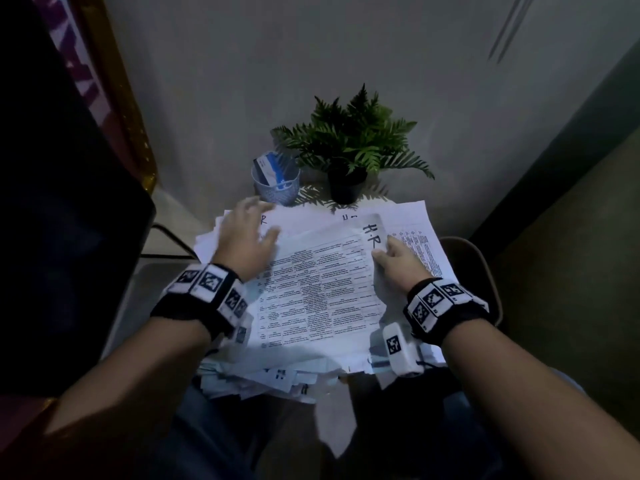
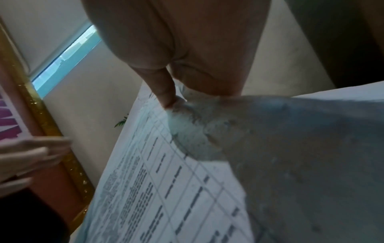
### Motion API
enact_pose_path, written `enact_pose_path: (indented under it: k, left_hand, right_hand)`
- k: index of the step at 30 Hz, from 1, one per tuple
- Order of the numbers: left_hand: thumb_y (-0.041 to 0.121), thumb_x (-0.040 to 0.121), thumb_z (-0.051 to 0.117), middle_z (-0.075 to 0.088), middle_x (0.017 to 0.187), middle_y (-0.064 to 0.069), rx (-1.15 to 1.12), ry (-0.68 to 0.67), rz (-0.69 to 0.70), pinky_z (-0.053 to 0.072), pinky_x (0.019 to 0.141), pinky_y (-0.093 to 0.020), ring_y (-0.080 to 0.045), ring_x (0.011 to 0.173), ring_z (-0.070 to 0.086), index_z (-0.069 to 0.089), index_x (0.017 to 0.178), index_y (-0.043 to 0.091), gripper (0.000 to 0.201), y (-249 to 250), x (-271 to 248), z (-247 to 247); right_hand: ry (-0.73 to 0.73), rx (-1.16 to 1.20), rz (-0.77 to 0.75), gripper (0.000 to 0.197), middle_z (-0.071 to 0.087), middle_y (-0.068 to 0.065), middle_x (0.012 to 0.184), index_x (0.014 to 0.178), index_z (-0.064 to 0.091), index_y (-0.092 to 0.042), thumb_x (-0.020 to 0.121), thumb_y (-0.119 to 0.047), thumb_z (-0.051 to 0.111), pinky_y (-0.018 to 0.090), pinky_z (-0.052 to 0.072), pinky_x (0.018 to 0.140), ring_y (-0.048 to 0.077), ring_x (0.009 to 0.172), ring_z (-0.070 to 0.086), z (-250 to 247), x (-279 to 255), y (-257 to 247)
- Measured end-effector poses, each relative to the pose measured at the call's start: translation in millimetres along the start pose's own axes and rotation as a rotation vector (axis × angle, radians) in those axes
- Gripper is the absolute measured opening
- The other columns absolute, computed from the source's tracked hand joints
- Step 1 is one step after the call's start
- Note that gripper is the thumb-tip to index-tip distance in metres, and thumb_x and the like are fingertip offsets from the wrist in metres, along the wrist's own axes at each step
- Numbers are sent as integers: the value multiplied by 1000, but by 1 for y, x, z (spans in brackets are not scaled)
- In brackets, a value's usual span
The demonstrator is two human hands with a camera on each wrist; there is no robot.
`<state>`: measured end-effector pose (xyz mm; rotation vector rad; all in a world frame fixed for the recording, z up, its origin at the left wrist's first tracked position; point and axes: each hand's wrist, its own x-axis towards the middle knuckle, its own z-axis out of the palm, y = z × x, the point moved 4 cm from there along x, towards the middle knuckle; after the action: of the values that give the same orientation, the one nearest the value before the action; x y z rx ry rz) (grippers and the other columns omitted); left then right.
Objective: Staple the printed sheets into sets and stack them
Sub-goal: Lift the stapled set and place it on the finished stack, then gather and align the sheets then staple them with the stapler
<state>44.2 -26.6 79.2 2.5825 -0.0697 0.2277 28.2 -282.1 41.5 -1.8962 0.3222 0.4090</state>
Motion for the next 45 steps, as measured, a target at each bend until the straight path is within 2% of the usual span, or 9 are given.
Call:
enact_pose_path:
  k: [5, 8, 13, 16, 21, 29, 34, 40, 45]
  left_hand:
    - [32, 99, 41, 51, 136, 1, -68, -280, 135, 21, 113, -47, -20, 127, 44, 41, 137, 28, 39, 52, 17, 43]
    - [22, 98, 44, 59, 97, 4, -247, -278, 87, 46, 87, -37, -21, 92, 58, 49, 129, 28, 32, 54, 21, 54]
    - [12, 97, 46, 56, 96, 3, -288, -205, 117, 36, 81, -18, -11, 90, 52, 59, 126, 22, 34, 43, 25, 65]
    - [10, 96, 48, 55, 91, 0, -314, -184, 93, 37, 79, -18, -13, 86, 53, 60, 126, 18, 34, 38, 27, 66]
    - [7, 95, 50, 52, 86, 5, -318, -190, 114, 34, 74, -6, -11, 82, 52, 62, 124, 13, 32, 39, 24, 65]
    - [5, 93, 53, 52, 76, 15, -374, -126, 98, 42, 74, -22, 0, 67, 53, 65, 119, 14, 30, 44, 13, 43]
    - [5, 93, 54, 58, 86, 8, -364, -88, 138, 40, 75, -9, 0, 75, 53, 66, 118, 13, 29, 58, -1, 24]
    - [3, 92, 55, 61, 92, 1, -349, -13, 213, 34, 75, 1, -6, 83, 55, 66, 118, 11, 29, 75, -23, -1]
    - [4, 91, 57, 62, 91, 0, -324, 46, 270, 37, 76, -3, -10, 85, 57, 66, 117, 13, 29, 86, -42, -18]
  right_hand:
    - [-55, 51, -70, 17, 68, 1, 97, 98, 57, -25, 98, -14, 44, 38, 50, 88, 22, 96, 64, 4, 6, -5]
    - [-103, 89, -83, 21, 67, -4, 93, 95, 58, -26, 97, -10, 45, 31, 49, 83, 14, 90, 63, 4, 10, -4]
    - [197, 72, -33, 23, 61, 5, 94, 96, 58, -23, 83, -6, 51, 27, 46, 68, 17, 75, 55, -27, 31, 6]
    - [191, -299, 95, 48, 54, 7, 120, 122, 49, -21, 77, -29, 65, 36, 47, 93, 24, 104, 57, -37, 47, 22]
    - [51, -707, 179, 50, 60, 15, 119, 120, 51, -7, 83, -39, 64, 31, 43, 85, 31, 106, 57, -26, 59, 41]
    - [349, -59, 88, 36, 59, 15, 113, 117, 39, -10, 87, -23, 55, 36, 47, 85, 32, 99, 60, -51, 43, 12]
    - [418, 536, -34, 35, 58, 3, 79, 115, 45, -15, 83, -7, 60, 26, 44, 56, 15, 61, 54, -68, 16, -32]
    - [519, 698, -138, 38, 61, -5, 93, 122, 47, -19, 88, -18, 63, 40, 49, 91, 16, 89, 62, -49, -20, -63]
    - [603, 613, -171, 42, 60, -9, 88, 120, 50, -17, 85, -35, 65, 30, 44, 89, 17, 92, 61, -26, -48, -65]
